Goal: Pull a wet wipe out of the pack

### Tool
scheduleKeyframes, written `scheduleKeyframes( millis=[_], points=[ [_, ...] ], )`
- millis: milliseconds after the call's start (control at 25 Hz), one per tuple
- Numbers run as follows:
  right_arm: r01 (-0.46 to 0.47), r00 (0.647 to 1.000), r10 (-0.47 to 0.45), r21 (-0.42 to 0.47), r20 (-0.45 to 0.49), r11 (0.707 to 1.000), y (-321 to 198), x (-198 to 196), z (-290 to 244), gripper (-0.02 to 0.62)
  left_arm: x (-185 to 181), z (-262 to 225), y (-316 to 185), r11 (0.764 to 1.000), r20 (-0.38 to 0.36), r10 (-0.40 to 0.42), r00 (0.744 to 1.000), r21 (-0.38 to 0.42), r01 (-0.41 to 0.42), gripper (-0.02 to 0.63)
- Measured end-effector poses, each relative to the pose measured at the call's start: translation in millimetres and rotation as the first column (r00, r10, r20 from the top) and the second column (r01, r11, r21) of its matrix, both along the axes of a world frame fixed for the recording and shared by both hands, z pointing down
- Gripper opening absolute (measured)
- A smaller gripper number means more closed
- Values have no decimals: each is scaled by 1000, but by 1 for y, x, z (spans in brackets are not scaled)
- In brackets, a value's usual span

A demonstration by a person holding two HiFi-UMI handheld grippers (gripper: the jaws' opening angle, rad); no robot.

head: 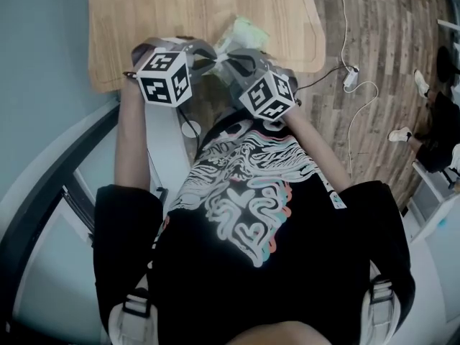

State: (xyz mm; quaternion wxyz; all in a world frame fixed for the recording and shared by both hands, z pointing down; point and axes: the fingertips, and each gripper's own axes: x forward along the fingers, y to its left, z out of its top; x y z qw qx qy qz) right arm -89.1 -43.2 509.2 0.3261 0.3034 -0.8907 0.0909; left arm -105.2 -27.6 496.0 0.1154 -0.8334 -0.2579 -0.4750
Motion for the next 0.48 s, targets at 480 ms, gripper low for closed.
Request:
scheduleKeyframes(
  millis=[480],
  points=[
    [9, 1000, -9, 5, -10, 1000, 3, 0, 0, 31, -5, -3, 7, 999, -9, -40, 999, 6, 40, -2]
  ],
)
